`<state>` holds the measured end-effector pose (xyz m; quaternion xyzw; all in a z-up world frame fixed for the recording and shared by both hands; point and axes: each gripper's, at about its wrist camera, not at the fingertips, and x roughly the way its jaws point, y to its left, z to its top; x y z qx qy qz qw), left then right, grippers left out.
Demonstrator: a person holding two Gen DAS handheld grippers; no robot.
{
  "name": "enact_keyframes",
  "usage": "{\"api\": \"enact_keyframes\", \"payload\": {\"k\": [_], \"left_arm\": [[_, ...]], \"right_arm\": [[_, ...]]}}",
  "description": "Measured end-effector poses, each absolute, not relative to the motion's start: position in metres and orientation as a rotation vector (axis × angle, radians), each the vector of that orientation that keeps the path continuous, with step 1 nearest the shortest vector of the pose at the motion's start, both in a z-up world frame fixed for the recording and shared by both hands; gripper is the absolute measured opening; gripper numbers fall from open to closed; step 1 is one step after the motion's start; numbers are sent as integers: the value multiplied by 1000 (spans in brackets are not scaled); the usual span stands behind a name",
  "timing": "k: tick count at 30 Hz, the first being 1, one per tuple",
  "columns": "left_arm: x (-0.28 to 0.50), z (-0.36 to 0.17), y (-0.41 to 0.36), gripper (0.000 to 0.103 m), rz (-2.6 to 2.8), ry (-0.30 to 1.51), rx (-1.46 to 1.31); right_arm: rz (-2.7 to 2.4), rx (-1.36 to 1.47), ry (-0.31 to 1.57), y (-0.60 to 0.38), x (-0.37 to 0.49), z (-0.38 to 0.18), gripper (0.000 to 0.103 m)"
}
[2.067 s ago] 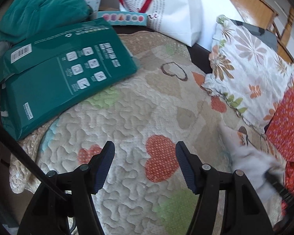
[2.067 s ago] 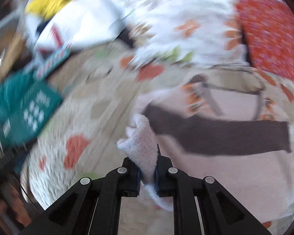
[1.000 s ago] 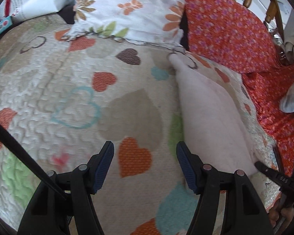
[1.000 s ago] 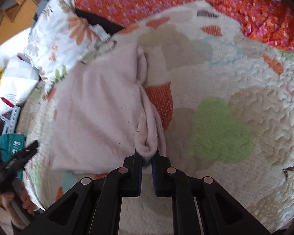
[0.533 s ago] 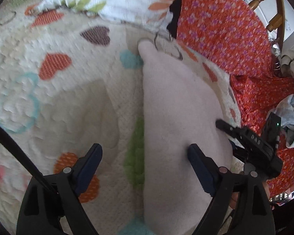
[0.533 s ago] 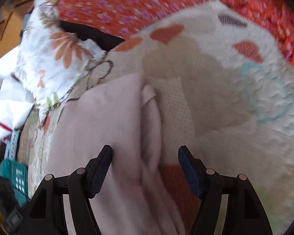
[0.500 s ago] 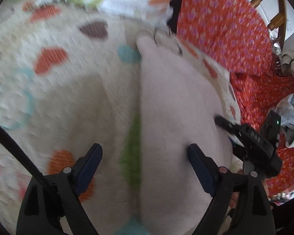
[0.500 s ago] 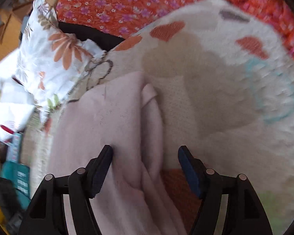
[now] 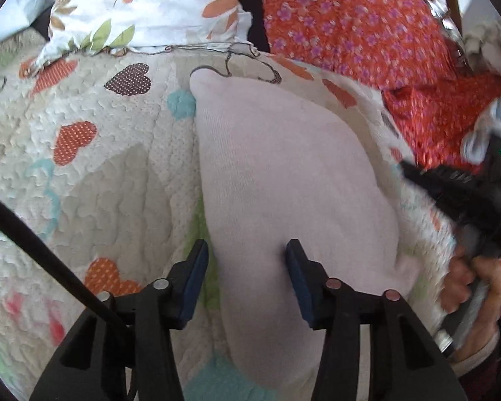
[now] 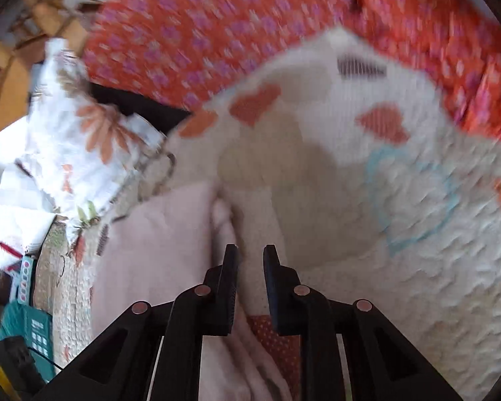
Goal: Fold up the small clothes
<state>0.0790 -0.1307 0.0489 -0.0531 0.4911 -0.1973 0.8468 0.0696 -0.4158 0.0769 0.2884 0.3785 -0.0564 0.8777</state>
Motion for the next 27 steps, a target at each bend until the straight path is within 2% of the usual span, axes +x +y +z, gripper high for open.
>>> {"api": "enact_keyframes", "payload": {"k": [4, 10, 14, 16, 18, 22, 27], "left_arm": [[72, 26, -128, 56, -449, 1127, -117], [48, 32, -117, 64, -454, 1092, -83], [29, 49, -105, 64, -468, 1020, -57], [24, 56, -99, 64, -463, 992, -61], [19, 61, -91, 66, -456, 959, -62], [18, 67, -84, 67, -382, 920, -35], [21, 70, -80, 67, -365, 910, -64]], "right_arm": [[44, 578, 787, -393, 43, 87, 19], [29, 580, 1032, -362, 13, 30, 18], [40, 608, 993, -364, -25, 40, 19], [25, 589, 951, -368, -36, 48, 25], [2, 600, 894, -374, -47, 52, 38], [-38, 648, 843, -383, -43, 53, 39], [-128, 611, 883, -381, -41, 40, 40]]}}
